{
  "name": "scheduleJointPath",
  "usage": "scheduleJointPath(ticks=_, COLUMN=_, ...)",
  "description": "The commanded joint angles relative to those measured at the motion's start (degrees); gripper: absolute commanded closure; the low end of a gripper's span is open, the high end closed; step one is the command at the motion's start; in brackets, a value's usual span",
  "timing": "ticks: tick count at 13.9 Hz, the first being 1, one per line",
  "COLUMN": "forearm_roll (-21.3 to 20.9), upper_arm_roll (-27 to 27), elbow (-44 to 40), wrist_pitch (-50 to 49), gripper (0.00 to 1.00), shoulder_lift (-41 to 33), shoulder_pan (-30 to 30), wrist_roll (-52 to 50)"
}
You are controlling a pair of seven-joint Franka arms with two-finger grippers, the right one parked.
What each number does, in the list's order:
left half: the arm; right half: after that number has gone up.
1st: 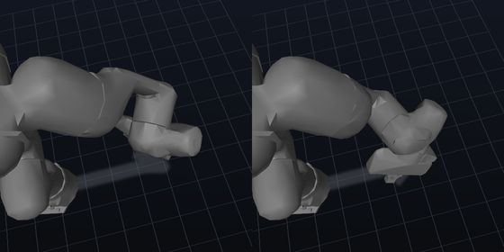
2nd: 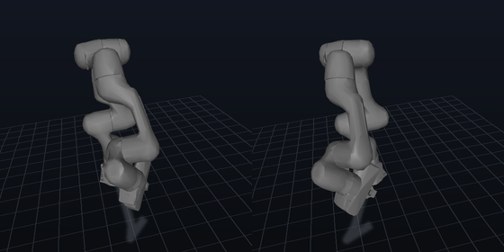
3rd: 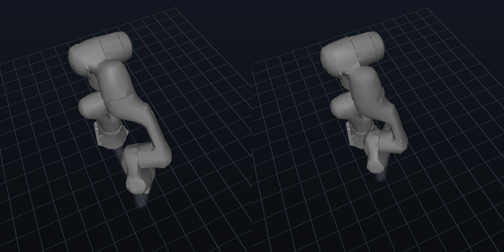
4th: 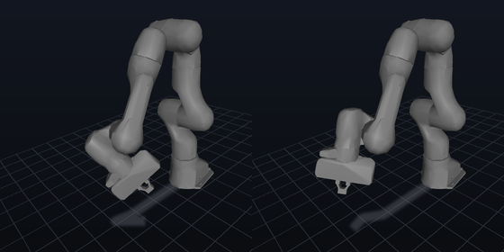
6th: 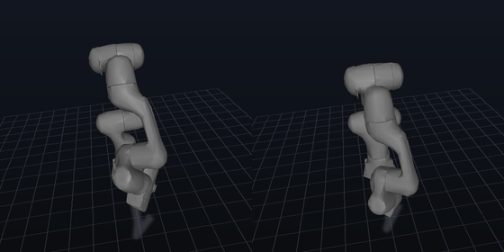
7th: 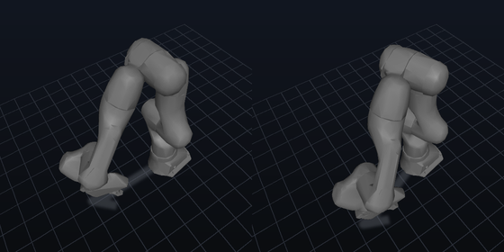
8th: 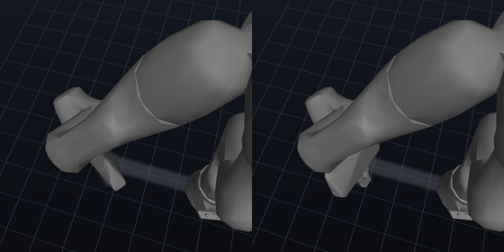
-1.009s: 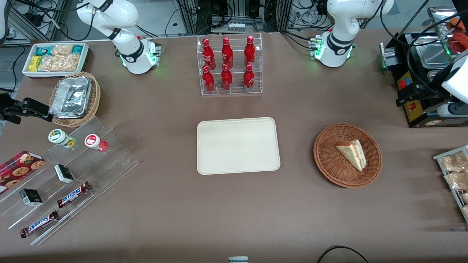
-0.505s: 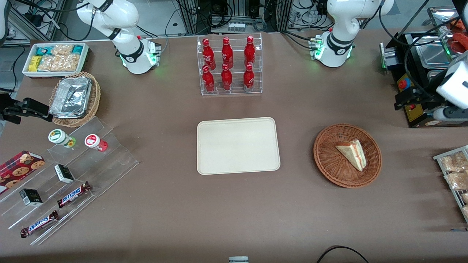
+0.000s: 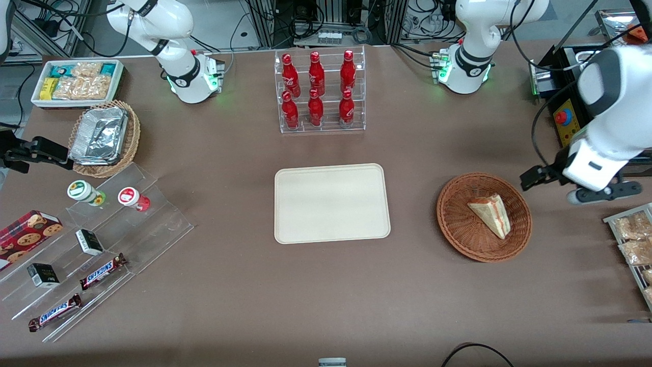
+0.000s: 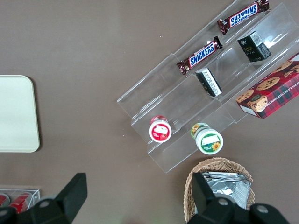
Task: Place sandwich from basket to tray
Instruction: 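Lower the open left gripper over the wrapped sandwich in the wicker basket, then close the left gripper on the sandwich and lift it from the basket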
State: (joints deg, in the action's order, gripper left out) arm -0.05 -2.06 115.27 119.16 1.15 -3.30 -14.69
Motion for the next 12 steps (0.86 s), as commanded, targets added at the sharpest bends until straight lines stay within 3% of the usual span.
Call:
scheduleJointPath(ticks=1, forearm_roll=-0.65, upper_arm_roll=0.74, elbow=9.42, wrist_pitch=11.58, gripper=0.00, shoulder_lift=-1.25, shoulder_pan=0.48, wrist_roll=-9.02)
scheduleJointPath(ticks=7, forearm_roll=-0.65, upper_arm_roll=0.74, elbow=10.77, wrist_pitch=19.97, gripper=0.00, shoulder_lift=7.19, shoulder_pan=-1.89, wrist_roll=-22.03)
scheduleJointPath(ticks=12, forearm_roll=-1.00, upper_arm_roll=0.65, elbow=10.86, wrist_pitch=22.96, gripper=0.00, shoulder_lift=11.76, shoulder_pan=-2.59, wrist_roll=-21.97)
